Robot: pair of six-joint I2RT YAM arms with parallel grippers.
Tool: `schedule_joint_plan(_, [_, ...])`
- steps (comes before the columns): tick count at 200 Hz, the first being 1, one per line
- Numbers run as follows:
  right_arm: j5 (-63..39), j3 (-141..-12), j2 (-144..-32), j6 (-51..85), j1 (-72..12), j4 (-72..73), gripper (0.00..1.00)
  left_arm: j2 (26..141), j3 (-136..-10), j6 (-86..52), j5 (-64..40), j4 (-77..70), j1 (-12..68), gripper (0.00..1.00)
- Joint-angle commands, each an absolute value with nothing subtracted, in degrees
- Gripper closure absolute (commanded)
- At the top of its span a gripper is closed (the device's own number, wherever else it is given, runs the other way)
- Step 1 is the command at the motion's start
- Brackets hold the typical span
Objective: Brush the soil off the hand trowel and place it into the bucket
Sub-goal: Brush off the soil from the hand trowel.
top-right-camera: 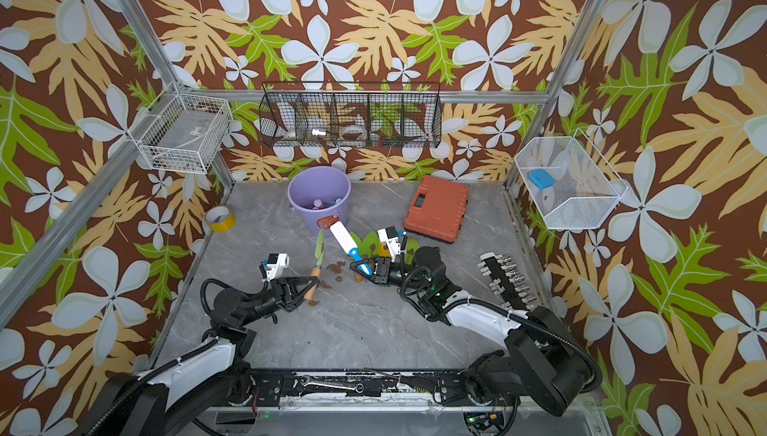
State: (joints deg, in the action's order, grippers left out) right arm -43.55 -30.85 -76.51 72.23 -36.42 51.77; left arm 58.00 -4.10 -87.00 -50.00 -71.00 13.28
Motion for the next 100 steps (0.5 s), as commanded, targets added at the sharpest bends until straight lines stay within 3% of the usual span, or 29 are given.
schedule_joint_plan(1, [-43.0, -30.3, -75.9, 75.4, -37.2, 60.1, 1.0, 61.5, -4.4, -92.8, -51.4, -86.3, 13.2, 1.0])
schedule_joint_plan(100, [-42.3, -31.8, -78.4, 72.1, -43.1, 57.9, 1.0, 72.0, -4.4, -98.5, -50.6, -99.6, 13.0, 1.0])
